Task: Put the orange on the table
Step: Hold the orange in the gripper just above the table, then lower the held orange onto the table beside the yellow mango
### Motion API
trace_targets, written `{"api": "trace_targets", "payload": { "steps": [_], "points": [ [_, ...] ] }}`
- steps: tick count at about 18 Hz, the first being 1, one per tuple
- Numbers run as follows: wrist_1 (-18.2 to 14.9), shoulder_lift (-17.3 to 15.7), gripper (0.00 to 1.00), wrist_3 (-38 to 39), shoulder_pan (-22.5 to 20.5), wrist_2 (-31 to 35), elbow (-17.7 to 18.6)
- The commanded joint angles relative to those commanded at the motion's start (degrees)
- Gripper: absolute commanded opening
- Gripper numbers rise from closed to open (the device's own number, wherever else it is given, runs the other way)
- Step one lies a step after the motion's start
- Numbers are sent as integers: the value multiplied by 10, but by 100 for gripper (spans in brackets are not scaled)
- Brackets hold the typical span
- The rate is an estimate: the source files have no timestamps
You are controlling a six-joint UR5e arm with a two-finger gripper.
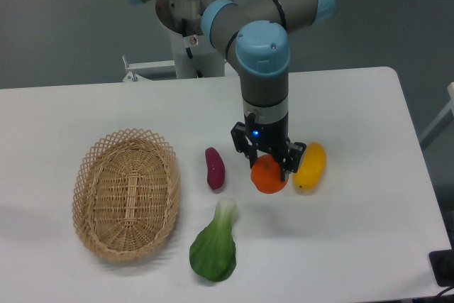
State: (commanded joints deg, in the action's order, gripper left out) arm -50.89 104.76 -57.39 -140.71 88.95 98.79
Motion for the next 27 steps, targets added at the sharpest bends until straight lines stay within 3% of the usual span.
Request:
{"api": "trace_targets", "payload": {
  "steps": [12, 14, 19, 27],
  "points": [
    [6, 19, 61, 3, -2, 4, -5],
    [11, 31, 61, 13, -3, 4, -8],
    [66, 78, 61, 113, -4, 2, -16],
    [80, 129, 63, 134, -3, 9, -13]
  ]
}}
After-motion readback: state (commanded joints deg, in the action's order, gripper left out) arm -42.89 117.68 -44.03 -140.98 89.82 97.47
